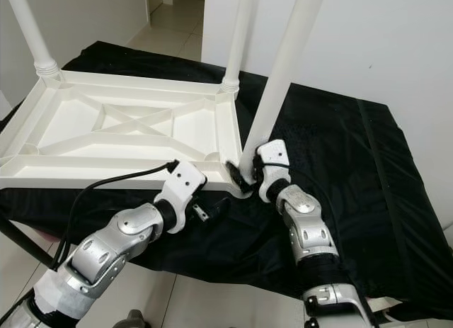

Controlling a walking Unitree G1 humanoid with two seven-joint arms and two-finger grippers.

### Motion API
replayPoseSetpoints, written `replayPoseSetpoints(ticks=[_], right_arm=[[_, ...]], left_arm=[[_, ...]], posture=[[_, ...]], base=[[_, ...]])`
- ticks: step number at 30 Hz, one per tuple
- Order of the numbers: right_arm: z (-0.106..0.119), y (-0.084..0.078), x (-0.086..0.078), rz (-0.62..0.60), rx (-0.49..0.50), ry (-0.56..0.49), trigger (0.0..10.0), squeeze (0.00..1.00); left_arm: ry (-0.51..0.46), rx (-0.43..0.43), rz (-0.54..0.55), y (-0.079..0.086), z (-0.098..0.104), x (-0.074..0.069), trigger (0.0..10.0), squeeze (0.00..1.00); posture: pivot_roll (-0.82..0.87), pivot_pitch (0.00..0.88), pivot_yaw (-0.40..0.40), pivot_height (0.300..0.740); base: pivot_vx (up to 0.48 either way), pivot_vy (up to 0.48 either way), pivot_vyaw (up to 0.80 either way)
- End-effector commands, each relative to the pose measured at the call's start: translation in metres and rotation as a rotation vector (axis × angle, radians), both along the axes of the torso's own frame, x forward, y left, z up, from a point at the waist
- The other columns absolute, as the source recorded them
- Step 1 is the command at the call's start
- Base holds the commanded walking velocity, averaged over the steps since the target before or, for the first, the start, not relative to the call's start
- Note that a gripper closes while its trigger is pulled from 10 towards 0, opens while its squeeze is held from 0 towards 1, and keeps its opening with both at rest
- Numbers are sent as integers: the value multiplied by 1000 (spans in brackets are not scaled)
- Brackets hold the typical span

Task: Building children table

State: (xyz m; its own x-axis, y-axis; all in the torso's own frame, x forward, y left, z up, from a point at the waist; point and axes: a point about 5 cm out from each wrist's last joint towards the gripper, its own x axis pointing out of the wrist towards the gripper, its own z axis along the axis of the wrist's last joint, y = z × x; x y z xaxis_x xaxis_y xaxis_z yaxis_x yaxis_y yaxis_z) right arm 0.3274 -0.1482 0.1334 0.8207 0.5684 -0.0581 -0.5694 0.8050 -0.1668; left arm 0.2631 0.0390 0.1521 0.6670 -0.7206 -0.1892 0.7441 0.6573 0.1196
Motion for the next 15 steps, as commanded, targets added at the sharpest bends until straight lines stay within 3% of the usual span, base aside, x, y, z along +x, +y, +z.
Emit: replayPoseSetpoints(ticks=[1,6,7,8,9,15], right_arm=[[3,0,2,22,-11,-10,10000,0],[1,2,6,100,-21,-3,10000,0],[1,2,7,111,-18,-4,1843,0],[1,2,7,111,-18,-4,1843,0],[1,1,9,121,-14,-4,0,0],[1,-2,12,129,-6,-4,0,0]], left_arm=[[27,0,-152,-7,-1,-6,10000,0],[25,0,-152,-7,0,-5,10000,0],[25,0,-152,-7,0,-5,10000,0],[25,0,-152,-7,0,-5,10000,0],[24,0,-152,-7,1,-5,10000,0],[25,1,-151,-6,1,-5,10000,0]], posture=[[138,22,-98,740],[140,22,-96,740],[148,20,-94,740],[148,20,-94,740],[150,18,-93,740],[152,18,-92,740]], base=[[0,0,0],[0,0,0],[0,0,0],[0,0,0],[0,0,0],[0,0,0]])
